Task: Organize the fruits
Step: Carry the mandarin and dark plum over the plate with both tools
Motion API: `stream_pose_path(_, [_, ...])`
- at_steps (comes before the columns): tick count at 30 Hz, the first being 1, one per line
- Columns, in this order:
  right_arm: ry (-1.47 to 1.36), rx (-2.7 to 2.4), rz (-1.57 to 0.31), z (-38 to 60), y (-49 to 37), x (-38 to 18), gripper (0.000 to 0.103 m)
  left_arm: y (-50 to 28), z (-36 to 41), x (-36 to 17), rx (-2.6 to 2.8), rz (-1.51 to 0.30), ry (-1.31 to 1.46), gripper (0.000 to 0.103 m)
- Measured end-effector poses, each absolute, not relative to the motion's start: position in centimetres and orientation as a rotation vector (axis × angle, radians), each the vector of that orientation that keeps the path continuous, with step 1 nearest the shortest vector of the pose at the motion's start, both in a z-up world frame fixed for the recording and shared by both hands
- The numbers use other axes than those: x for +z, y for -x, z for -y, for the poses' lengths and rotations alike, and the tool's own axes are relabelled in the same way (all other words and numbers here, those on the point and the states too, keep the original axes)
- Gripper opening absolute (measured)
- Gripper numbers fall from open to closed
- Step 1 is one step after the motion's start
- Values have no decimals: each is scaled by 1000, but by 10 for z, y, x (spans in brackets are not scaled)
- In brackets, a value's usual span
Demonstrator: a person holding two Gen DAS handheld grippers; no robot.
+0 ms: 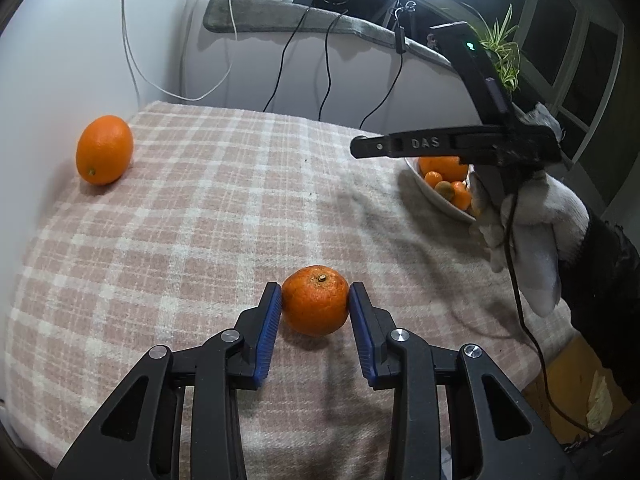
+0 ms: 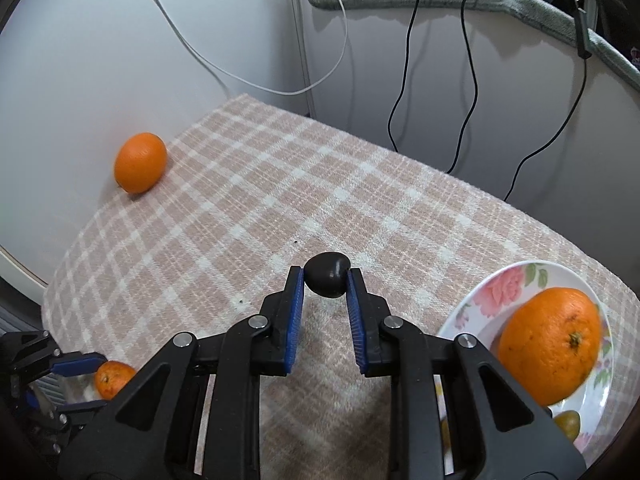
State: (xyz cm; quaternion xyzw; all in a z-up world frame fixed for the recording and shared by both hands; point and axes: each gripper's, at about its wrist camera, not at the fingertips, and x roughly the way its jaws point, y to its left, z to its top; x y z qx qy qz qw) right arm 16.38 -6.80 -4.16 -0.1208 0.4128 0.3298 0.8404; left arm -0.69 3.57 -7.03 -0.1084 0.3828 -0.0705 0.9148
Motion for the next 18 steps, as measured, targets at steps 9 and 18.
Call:
stream_pose_path(9, [211,692,-814,100,-147,-21,22,-4,-29,-54,-180,-742,217,33])
stream_pose_path(18, [170,631,-765,152,-132,-4,22,-25,-7,-41,-246,-706,198,33])
